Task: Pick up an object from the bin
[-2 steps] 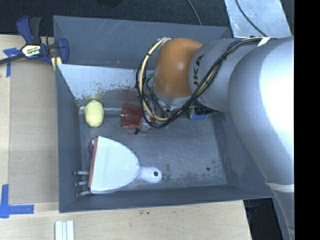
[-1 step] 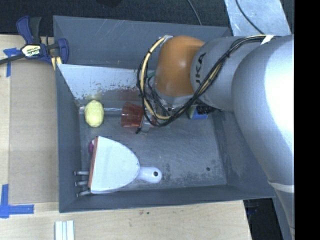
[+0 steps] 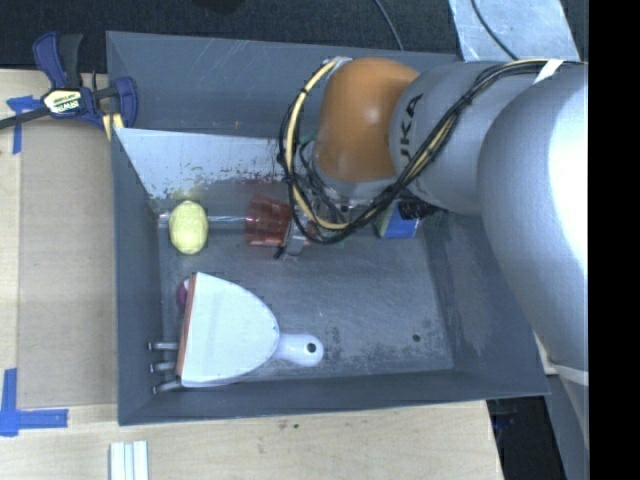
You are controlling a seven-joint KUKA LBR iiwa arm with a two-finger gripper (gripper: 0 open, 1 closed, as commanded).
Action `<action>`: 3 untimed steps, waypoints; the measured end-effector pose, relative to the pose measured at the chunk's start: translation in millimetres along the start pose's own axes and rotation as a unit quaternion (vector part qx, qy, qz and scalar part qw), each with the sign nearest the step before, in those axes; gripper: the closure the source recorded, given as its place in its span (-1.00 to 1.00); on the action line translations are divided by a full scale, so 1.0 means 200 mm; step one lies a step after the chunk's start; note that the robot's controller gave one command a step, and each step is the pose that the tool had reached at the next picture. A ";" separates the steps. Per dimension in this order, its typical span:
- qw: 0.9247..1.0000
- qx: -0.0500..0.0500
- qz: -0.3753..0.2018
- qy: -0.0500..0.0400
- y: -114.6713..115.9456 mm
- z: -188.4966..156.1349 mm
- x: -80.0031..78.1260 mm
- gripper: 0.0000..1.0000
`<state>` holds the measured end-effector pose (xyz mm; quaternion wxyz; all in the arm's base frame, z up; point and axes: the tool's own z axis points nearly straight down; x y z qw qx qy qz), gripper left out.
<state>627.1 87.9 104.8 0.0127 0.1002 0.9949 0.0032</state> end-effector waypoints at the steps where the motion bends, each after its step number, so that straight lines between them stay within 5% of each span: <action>1: 1.000 0.000 0.000 0.001 0.00 -0.12 0.00 1.00; 3: 1.000 -0.001 0.000 -0.002 0.00 -0.21 -0.01 1.00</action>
Offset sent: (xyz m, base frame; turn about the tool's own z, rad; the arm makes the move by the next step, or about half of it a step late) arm -0.0005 -0.0003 0.0258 0.0002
